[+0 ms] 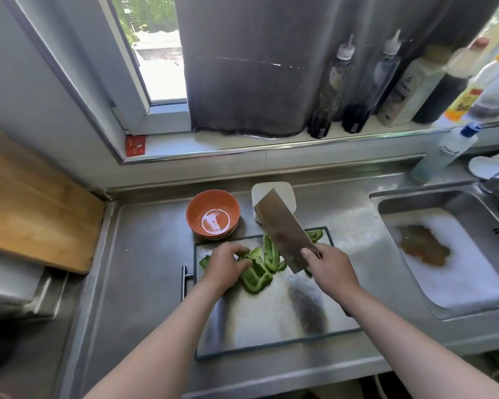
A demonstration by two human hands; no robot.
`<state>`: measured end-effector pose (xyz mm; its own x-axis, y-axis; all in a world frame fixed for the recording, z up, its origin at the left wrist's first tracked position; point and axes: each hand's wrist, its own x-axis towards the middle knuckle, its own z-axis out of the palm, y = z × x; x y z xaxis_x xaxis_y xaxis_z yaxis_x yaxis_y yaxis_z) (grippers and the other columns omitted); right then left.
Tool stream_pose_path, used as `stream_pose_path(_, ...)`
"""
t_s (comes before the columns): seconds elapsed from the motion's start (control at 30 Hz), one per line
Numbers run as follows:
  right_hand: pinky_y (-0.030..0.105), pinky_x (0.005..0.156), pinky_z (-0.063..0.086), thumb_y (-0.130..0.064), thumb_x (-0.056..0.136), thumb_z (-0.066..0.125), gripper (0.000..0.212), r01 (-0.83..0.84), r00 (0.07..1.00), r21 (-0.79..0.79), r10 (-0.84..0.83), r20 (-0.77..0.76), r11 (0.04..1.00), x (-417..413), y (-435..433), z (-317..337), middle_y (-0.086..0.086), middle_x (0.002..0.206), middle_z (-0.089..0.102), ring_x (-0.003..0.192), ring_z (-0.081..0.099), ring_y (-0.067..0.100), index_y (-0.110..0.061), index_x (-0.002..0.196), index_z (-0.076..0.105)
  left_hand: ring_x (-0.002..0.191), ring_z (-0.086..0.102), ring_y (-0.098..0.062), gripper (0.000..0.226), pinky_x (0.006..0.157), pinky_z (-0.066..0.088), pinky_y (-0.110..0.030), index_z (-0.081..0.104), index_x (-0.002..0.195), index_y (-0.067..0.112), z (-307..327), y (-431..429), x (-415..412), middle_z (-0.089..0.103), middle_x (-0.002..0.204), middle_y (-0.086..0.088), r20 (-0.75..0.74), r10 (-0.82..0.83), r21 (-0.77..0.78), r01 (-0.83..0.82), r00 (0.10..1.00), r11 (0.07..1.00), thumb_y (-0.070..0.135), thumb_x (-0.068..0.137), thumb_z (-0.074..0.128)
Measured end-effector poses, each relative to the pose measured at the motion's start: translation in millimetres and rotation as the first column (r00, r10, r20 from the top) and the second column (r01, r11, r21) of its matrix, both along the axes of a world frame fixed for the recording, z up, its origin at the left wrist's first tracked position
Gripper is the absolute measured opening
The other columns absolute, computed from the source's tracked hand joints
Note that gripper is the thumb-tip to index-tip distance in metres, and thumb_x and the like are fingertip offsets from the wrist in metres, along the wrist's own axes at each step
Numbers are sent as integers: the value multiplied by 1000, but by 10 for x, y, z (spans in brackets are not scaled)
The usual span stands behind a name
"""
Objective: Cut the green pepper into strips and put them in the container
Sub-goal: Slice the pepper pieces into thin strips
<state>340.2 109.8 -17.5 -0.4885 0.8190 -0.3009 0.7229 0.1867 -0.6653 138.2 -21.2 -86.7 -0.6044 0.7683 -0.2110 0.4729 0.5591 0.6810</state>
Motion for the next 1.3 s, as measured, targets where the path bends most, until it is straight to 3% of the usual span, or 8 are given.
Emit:
stream_pose_path(0.23, 28, 53, 38, -37, 100, 53, 29, -219, 973, 120, 208, 104, 968, 92, -48, 173, -10, 68, 62, 66, 58, 9, -27, 74, 61, 97, 64, -13, 34, 85, 51, -29, 66, 119, 22, -2, -233, 405, 71, 105, 7, -38, 114, -82, -116, 993, 990, 33, 88, 71)
stream_pose_path(0.37, 30, 52, 38, -35, 99, 51, 31, -356, 928, 150, 331, 170, 922, 109, -210, 257, -6, 66, 61, 64, 57, 13, -27, 71, 59, 90, 60, -18, 13, 76, 53, -38, 66, 100, 16, -59, -438, 551, 63, 99, 2, -182, 198, 134, -175, 963, 975, 11, 89, 60)
stream_pose_path(0.63, 31, 48, 28, -32, 100, 46, 30, -451, 879, 187, 399, 259, 873, 71, -556, 207, -6, 63, 54, 62, 50, 18, -26, 72, 53, 99, 55, -22, 27, 83, 51, -34, 70, 96, 12, -292, -736, 666, 61, 105, -3, -421, -200, 120, 273, 884, 954, 5, 71, 65)
stream_pose_path(0.8, 28, 48, 28, -35, 102, 43, 26, -445, 878, 219, 374, 300, 868, 87, -700, 114, -4, 72, 61, 68, 54, 22, -24, 89, 63, 99, 57, -21, 29, 67, 56, -35, 74, 96, 15, -341, -681, 685, 64, 105, -1, -426, -271, 89, 338, 863, 937, 34, 88, 53)
stream_pose_path(0.9, 30, 49, 28, -35, 103, 42, 24, -434, 882, 246, 352, 314, 867, 107, -726, 112, -3, 80, 66, 68, 50, 22, -27, 97, 64, 88, 58, -24, 7, 67, 54, -37, 71, 87, 13, -305, -610, 695, 63, 95, -3, -447, -236, 148, 332, 863, 931, 15, 83, 66)
stream_pose_path(1.07, 33, 56, 36, -32, 104, 42, 23, -317, 926, 271, 235, 296, 909, 208, -648, 128, -4, 73, 60, 67, 51, 23, -26, 90, 59, 134, 36, -21, 56, 114, 36, -35, 56, 127, 20, -217, -552, 572, 39, 145, 0, -341, -196, 59, 229, 919, 972, -6, 77, 60)
stream_pose_path(1.17, 33, 60, 41, -30, 102, 44, 25, -251, 947, 233, 188, 262, 939, 259, -544, 134, -3, 73, 59, 71, 53, 24, -25, 79, 50, 143, 22, -19, 74, 115, 24, -32, 40, 143, 31, -73, -496, 483, 15, 160, 8, -262, -383, -130, 361, 886, 924, 3, 77, 54)
stream_pose_path(1.3, 32, 61, 45, -32, 102, 45, 23, -285, 937, 200, 228, 264, 938, 341, -500, 123, -3, 77, 63, 73, 56, 23, -27, 82, 55, 133, 27, -20, 70, 112, 33, -34, 39, 142, 30, -2, -464, 507, 25, 147, 3, -314, -466, -218, 415, 827, 883, 12, 77, 59)
